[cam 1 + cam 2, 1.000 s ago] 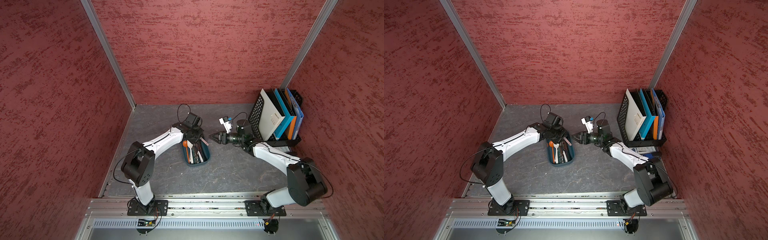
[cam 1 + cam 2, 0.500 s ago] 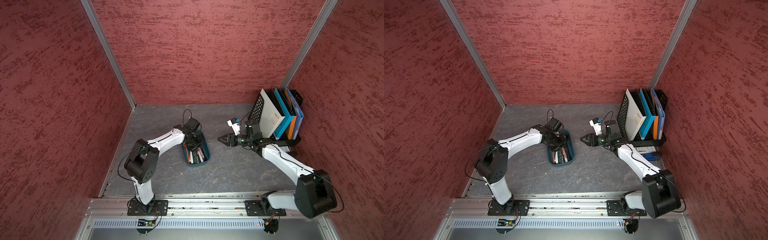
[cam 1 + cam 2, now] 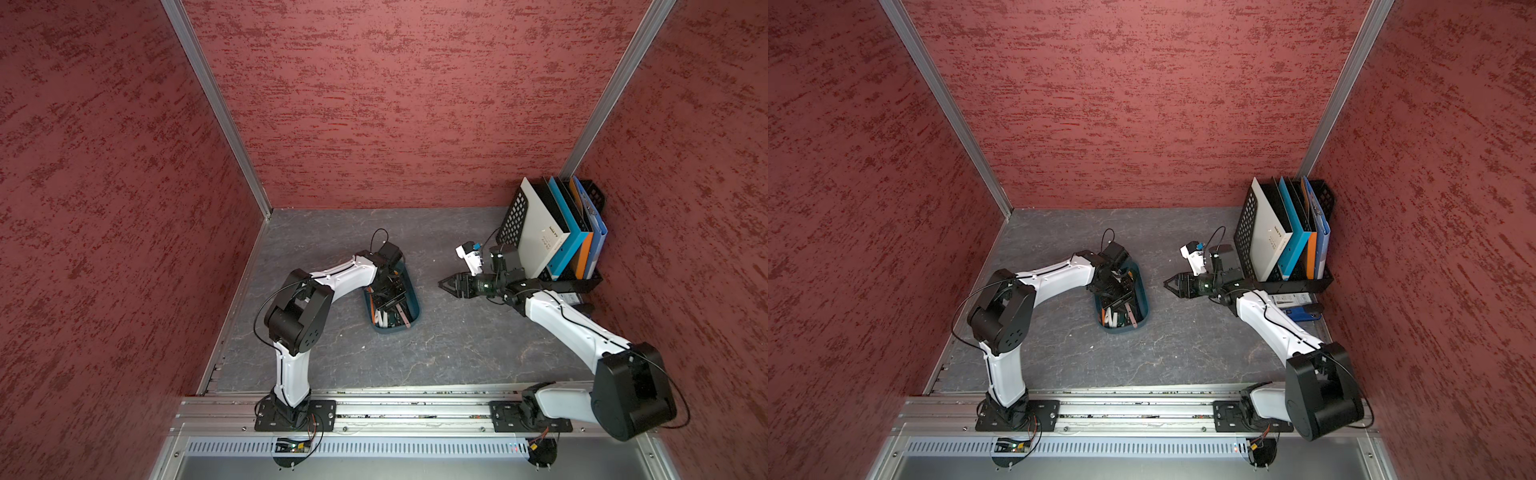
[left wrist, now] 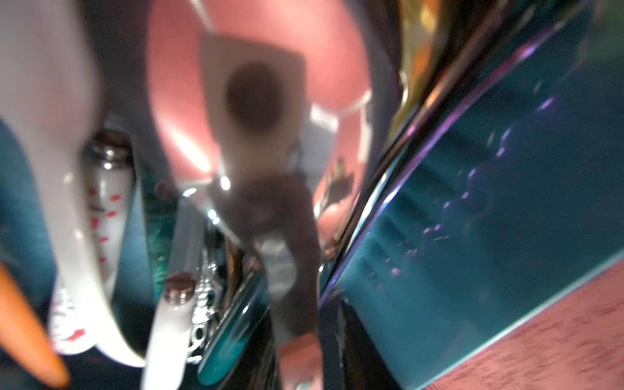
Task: Put the spoon into the storage box
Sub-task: Place the spoon in the storage box.
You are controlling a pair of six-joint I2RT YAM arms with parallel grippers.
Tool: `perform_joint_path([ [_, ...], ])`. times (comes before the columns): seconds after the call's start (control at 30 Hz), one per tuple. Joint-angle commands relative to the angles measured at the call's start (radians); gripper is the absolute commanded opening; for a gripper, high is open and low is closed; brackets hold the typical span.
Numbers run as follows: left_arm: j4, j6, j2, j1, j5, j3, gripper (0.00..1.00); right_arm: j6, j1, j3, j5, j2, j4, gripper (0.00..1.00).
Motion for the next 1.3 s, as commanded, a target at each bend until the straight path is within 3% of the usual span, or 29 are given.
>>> perform_joint_path([
  [0.0, -0.090, 0.030, 0.016, -0.008, -0.045, 0.043, 0.45, -0.025, -0.006, -0.006, 0.015, -0.004, -0.014, 0.58],
  [0.4, -0.184, 0.109, -0.063, -0.057, -0.209, 0.148, 0.51, -0.099, -0.007, 0.065, 0.043, 0.017, -0.110, 0.58],
  [0.57, -0.145, 0.123, -0.040, -0.030, -0.128, 0.094, 0.48, -0.110, -0.007, 0.092, 0.027, 0.033, -0.129, 0.58],
  [0.77, -0.134, 0.138, 0.002, -0.032, -0.101, 0.101, 0.36, -0.112, -0.007, 0.073, 0.033, 0.021, -0.133, 0.58],
  [1.0, -0.145, 0.147, 0.031, -0.028, -0.094, 0.115, 0.10, -0.099, -0.007, 0.068, 0.029, 0.033, -0.123, 0.58],
  [1.27, -0.159, 0.166, 0.035, -0.012, -0.113, 0.134, 0.05, -0.108, -0.007, 0.075, 0.024, 0.052, -0.123, 0.58],
])
